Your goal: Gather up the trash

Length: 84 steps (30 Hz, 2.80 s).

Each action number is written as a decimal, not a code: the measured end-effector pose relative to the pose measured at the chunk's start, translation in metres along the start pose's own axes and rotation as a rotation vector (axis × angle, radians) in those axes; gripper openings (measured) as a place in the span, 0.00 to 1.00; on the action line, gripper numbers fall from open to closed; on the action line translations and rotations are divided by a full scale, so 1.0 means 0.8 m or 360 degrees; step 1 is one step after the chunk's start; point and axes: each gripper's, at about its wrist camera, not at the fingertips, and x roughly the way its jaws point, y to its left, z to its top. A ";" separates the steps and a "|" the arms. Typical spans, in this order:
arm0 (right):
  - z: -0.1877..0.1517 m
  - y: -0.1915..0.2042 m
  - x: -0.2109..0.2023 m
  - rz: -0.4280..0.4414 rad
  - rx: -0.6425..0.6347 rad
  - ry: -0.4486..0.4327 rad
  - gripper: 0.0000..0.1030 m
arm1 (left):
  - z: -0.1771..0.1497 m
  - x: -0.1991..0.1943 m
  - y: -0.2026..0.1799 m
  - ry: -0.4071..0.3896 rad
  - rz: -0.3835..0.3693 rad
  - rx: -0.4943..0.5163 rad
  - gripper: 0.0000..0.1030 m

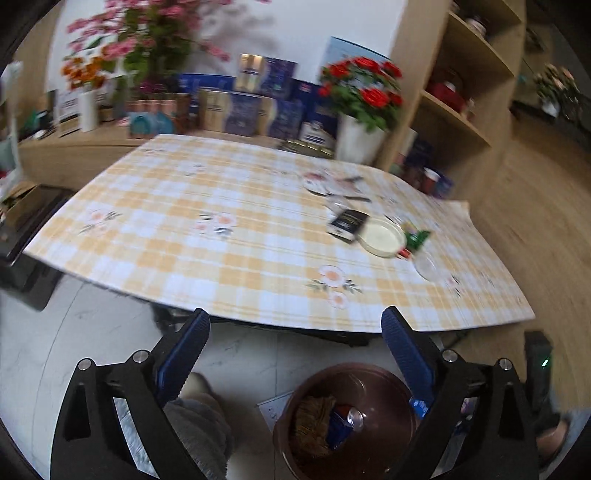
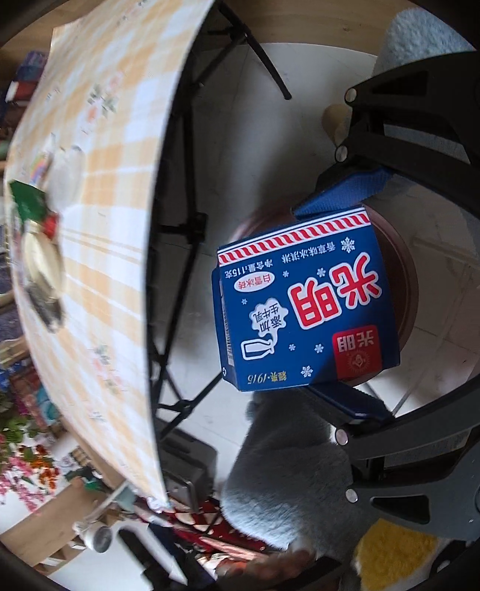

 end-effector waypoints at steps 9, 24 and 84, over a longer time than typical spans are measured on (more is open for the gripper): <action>-0.003 0.010 0.033 -0.0078 -0.0078 0.0115 0.81 | -0.022 0.007 0.012 0.0037 0.0128 -0.0090 0.89; 0.003 0.002 -0.015 -0.0136 -0.0031 -0.0168 0.94 | -0.037 0.024 -0.005 0.0162 0.0100 -0.0028 0.89; 0.235 -0.116 0.032 -0.0374 -0.0098 -0.0342 0.65 | 0.054 0.155 -0.040 0.0213 -0.0053 0.0170 0.90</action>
